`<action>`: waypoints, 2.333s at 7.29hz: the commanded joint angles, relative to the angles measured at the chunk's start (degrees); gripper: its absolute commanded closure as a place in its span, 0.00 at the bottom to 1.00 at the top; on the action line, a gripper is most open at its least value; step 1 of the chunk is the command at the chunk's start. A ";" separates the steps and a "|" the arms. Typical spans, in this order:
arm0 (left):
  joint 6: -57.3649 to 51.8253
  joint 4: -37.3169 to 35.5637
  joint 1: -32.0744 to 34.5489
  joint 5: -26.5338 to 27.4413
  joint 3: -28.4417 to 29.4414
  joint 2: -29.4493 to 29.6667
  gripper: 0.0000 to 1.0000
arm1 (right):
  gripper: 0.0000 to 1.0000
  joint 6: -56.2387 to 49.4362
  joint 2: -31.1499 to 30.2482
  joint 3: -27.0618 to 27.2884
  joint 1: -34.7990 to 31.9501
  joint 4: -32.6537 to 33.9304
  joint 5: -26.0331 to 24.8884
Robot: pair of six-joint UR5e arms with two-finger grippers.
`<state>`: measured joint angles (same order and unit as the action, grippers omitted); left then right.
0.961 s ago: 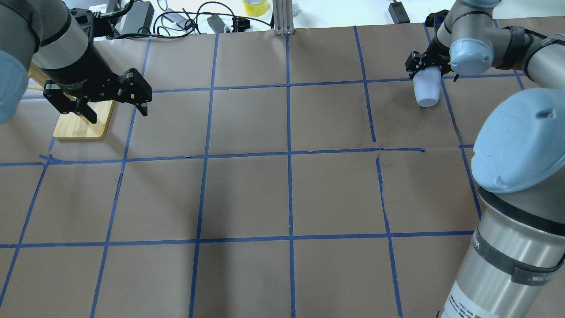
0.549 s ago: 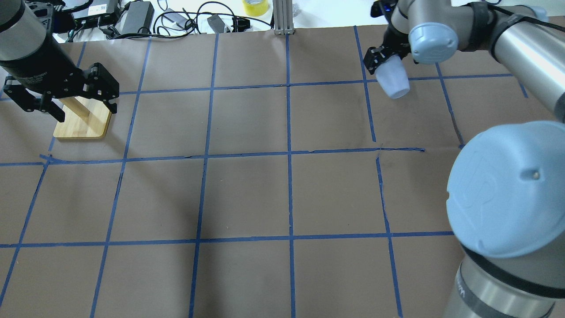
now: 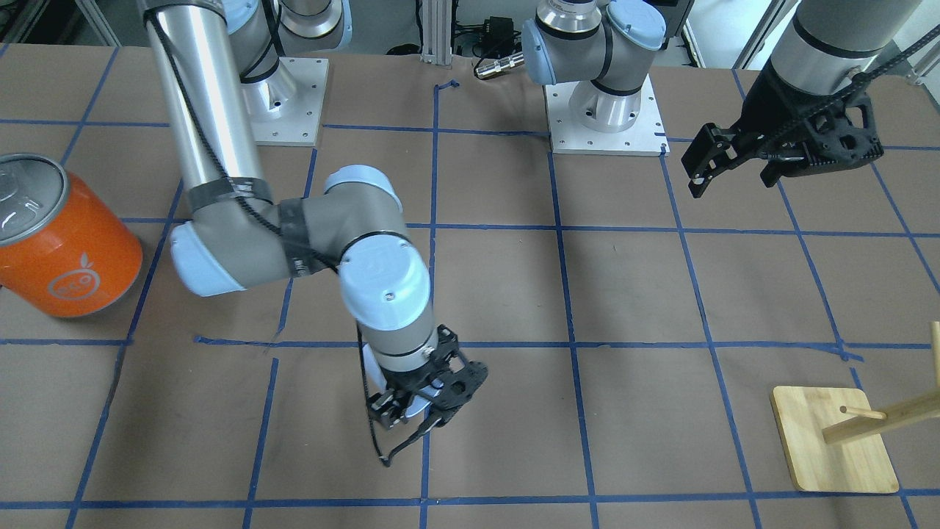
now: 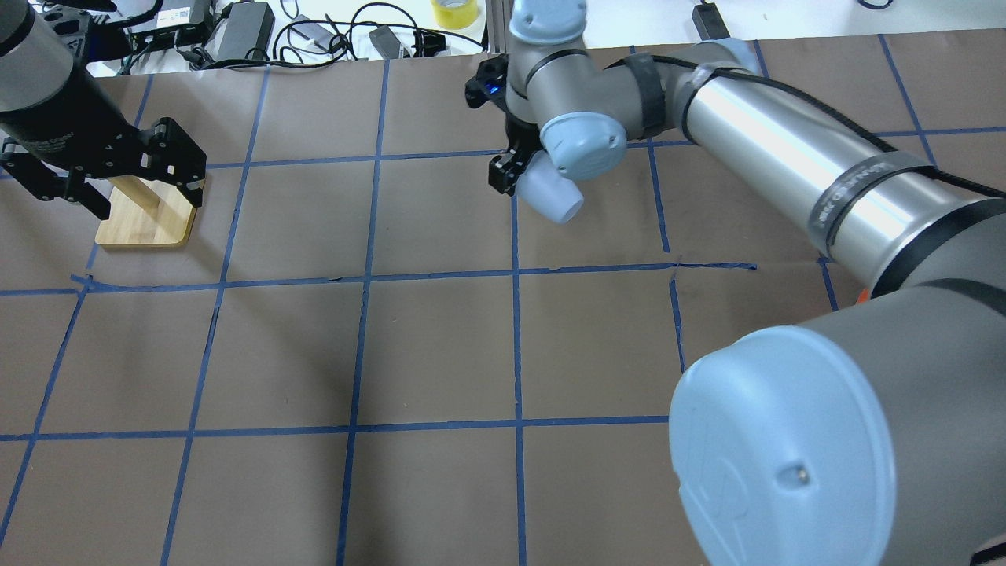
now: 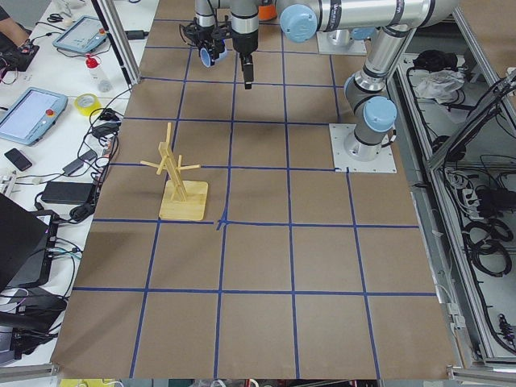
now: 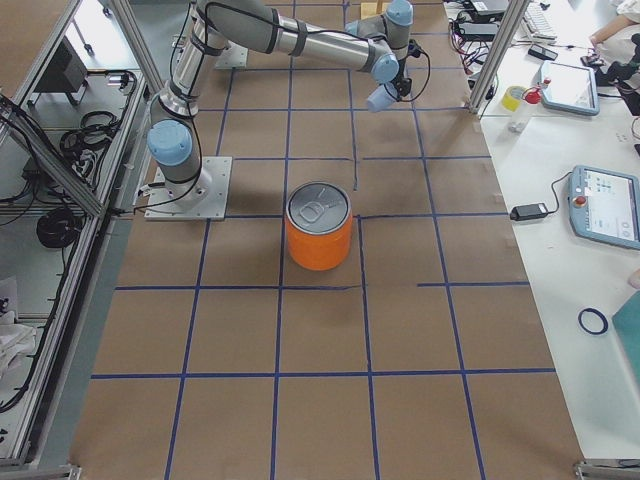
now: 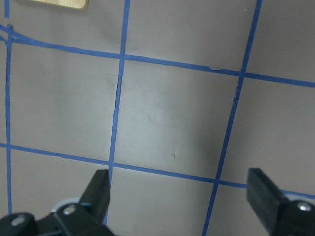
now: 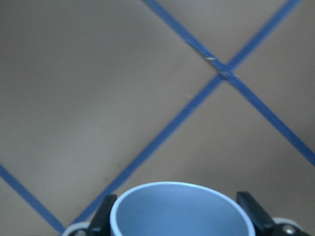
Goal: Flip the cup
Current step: 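Lift the white cup with the right gripper and carry it toward the table center, then tip the cup onto its side, release it, and raise the right gripper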
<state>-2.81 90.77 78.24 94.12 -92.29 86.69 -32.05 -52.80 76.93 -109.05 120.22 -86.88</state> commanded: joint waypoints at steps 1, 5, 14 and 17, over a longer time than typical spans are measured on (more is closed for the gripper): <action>-0.36 0.02 0.07 0.36 -0.17 -0.12 0.00 | 1.00 -11.04 0.07 2.85 -5.37 0.88 -0.31; 0.16 -0.25 0.25 0.54 -0.17 -0.56 0.00 | 1.00 -29.28 -0.28 9.29 -7.40 11.26 1.97; -0.18 0.63 -0.28 0.63 -0.35 0.32 0.00 | 0.03 -27.57 -6.05 8.23 -6.00 8.12 6.87; -0.27 -0.41 -0.28 0.19 -1.49 1.19 0.01 | 0.00 -20.35 -21.49 8.24 4.86 -9.14 9.34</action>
<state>-2.99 91.18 77.96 94.87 -93.39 87.20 -54.58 -67.55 85.33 -109.14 119.09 -79.35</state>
